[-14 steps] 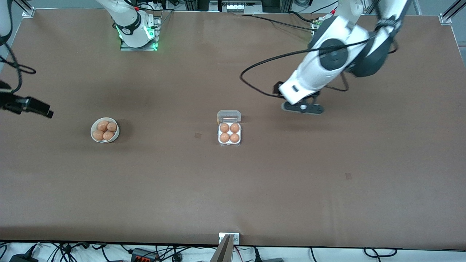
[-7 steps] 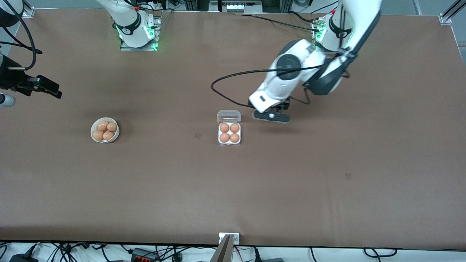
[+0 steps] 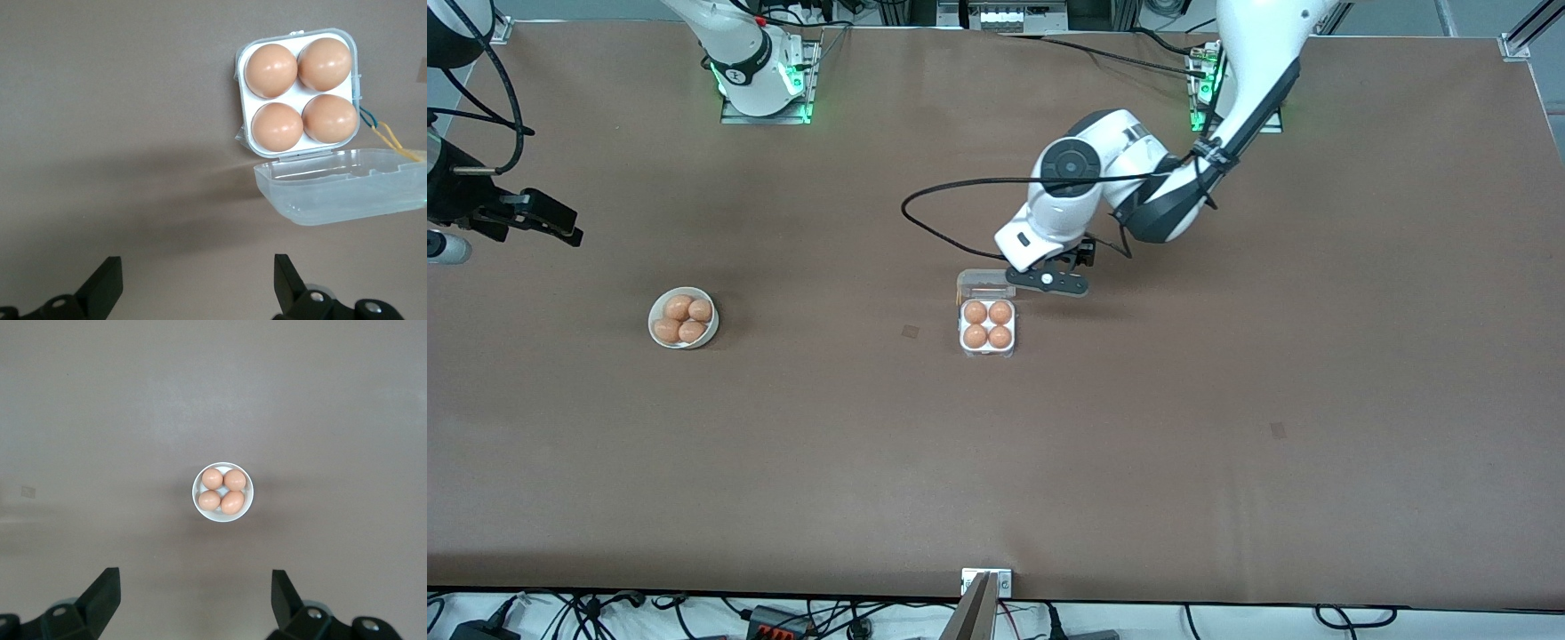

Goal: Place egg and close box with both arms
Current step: 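Push the clear lid over the eggs with the left gripper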

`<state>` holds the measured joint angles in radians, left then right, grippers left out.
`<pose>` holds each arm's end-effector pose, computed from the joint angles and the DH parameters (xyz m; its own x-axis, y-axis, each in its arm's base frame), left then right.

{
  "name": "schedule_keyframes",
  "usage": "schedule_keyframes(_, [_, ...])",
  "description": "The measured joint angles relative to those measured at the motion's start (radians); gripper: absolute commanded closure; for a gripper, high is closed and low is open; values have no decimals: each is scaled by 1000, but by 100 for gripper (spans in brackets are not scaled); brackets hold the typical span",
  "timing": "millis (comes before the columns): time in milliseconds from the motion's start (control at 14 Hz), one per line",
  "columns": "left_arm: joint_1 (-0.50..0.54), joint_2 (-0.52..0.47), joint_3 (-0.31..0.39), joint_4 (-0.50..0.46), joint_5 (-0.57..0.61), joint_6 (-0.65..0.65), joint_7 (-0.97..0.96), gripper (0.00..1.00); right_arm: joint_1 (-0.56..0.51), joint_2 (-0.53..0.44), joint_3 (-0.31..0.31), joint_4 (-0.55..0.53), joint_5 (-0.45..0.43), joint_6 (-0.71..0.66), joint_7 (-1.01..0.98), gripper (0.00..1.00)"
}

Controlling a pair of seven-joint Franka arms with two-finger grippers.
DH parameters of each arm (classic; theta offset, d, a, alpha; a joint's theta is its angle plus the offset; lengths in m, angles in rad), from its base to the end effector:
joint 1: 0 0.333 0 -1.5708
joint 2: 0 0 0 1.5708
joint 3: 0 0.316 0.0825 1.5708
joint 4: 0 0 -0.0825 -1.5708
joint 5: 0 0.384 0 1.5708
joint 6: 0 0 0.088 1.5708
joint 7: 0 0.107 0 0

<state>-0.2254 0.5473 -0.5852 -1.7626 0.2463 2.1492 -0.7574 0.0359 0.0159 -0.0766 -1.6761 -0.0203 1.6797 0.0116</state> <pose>0.4786 -0.4396 0.2922 0.9851 -0.1371 -0.1042 -0.1345 -0.9904 0.0316 0.5648 -0.0247 0.5751 0.9987 -0.0501 -0.0120 -0.0498 -0.9985 0.0215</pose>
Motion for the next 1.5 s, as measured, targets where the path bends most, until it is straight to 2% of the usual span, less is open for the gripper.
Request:
schedule_keyframes(71, [-4,6,0,1,13,9,-15,81,0,1,0,1,0,0,0,0])
schedule_keyframes(143, [-5,8,0,3,18,15,-23,99,0,1,0,1,0,0,0,0])
schedule_keyframes(500, [-19,10,-2,8,18,17,-51,99,-11,2,1,1,0,3,0,0])
schedule_keyframes(857, [-32,20,-4,22,18,28,-56,99,-86,2,96,2,0,7,-2,0])
schedule_keyframes(1143, [-86,93,-4,117,21,45,-61,99,-90,2,100,4,0,8,-53,0])
schedule_keyframes(1500, [-89,154,10,143,106,141,-61,99,-88,2,100,4,0,8,-55,0])
